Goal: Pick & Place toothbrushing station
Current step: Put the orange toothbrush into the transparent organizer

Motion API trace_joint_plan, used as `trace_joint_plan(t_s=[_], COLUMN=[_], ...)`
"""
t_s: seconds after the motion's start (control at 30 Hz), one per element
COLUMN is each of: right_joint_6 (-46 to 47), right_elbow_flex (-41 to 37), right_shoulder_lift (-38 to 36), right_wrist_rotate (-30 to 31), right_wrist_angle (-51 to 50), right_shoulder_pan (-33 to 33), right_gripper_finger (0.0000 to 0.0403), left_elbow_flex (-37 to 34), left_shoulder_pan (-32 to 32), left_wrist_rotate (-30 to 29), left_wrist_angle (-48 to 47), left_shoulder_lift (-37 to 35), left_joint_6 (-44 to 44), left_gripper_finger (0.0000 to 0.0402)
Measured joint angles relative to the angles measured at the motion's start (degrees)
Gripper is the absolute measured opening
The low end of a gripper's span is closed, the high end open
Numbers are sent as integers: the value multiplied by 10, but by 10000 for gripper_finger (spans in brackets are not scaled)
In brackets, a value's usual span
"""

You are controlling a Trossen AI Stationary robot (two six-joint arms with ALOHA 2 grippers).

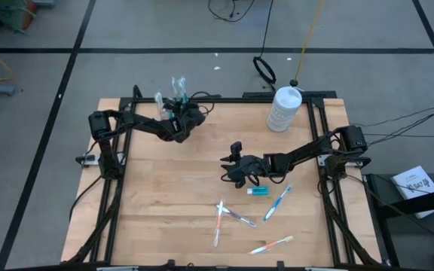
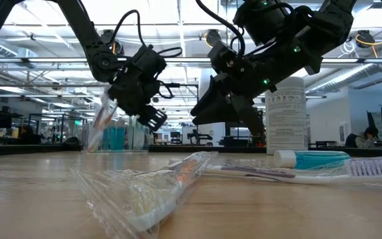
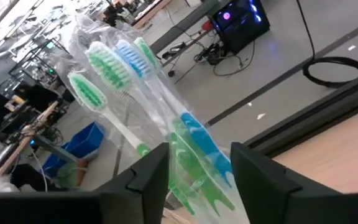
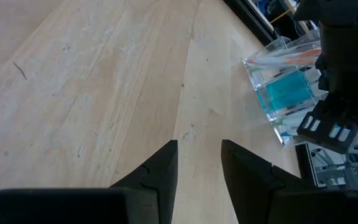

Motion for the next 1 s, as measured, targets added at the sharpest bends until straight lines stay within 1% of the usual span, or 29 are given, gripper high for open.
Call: trace_joint_plan(t_s=[0.17,0.23,0.3,0.37,0.47,0.5,0.57,0.73,0.83,1.0], right_joint_6=[0,0,-1,-1,-6,-1,13,72,135,231], right_elbow_flex=[0,0,0,0,0,0,0,0,0,0], right_shoulder_lift=[0,0,0,0,0,0,0,0,0,0], right_wrist_rotate=[-3,-24,-60,-114,-190,-205,-209,-208,-209,-209], right_wrist_angle=[0,-1,-3,-1,-2,-5,-5,-4,-4,9], right_shoulder_pan=[0,-1,-2,-4,-8,-8,-8,-8,-6,9], right_gripper_finger=[114,114,114,114,114,114,114,114,114,114], left_elbow_flex=[0,0,0,0,0,0,0,0,0,0], left_shoulder_pan=[-15,-23,-28,-34,-46,-51,-63,-99,-121,-162], left_wrist_rotate=[13,16,25,41,81,99,141,286,371,492], left_wrist_angle=[-10,-9,-19,-26,-49,-58,-83,-144,-181,-248], left_shoulder_lift=[-36,-62,-95,-130,-186,-206,-243,-310,-330,-326], left_joint_6=[-29,-27,-14,-2,10,10,-4,-64,-104,-200], left_gripper_finger=[190,191,191,191,191,191,191,191,191,191])
